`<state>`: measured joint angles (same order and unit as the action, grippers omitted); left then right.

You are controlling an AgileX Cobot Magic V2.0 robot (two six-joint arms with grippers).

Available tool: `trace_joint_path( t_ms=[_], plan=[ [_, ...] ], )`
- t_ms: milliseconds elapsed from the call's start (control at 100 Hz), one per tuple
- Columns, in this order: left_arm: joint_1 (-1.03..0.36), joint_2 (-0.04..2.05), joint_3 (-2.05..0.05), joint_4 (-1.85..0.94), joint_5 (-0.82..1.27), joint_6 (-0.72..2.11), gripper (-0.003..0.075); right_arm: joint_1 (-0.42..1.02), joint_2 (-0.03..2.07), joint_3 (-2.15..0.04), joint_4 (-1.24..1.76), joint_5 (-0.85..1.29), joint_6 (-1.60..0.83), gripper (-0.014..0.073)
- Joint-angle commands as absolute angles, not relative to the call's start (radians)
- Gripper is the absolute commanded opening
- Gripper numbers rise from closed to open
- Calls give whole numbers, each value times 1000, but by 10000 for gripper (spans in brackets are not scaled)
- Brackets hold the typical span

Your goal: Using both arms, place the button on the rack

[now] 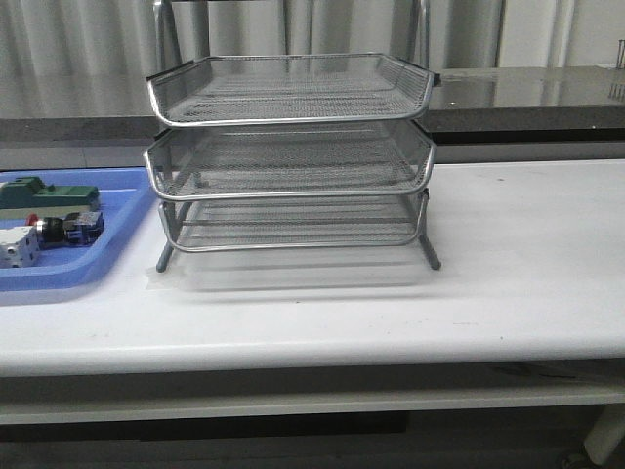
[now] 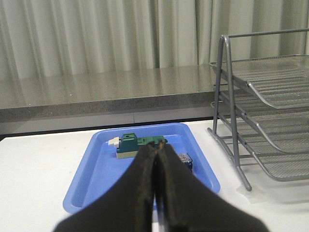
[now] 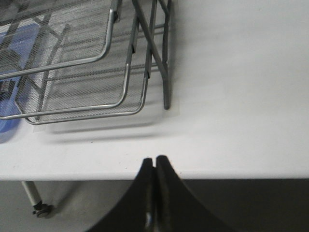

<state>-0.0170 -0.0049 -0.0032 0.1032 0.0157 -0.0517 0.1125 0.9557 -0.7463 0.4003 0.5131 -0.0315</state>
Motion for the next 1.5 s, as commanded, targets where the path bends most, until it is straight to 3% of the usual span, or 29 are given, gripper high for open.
trace_joint_path(
  t_ms=[0,480,570,740,810,1180,1390,1490],
  plan=[
    [-15,-36,52,93,-63,-64,-21,107,1023,-798,491,463,-32,-57],
    [-15,-36,52,93,-63,-64,-21,113,1292,-802,683,424,-45,-29],
    [-15,-36,52,93,-63,-64,-21,113,1310,-802,746,400,-61,56],
    [-15,-36,52,93,-63,-64,-21,124,1320,-802,898,364,-148,312],
    [-15,-36,52,93,-63,-64,-21,135,1329,-802,967,348,-191,363],
    [-15,-36,52,93,-63,-64,-21,163,1468,-802,1452,358,-589,363],
    [-15,-36,52,93,-63,-64,-21,163,1558,-802,1853,496,-973,363],
    [-15,-36,52,93,-63,-64,-21,163,1613,-816,1937,560,-1047,363]
  ],
)
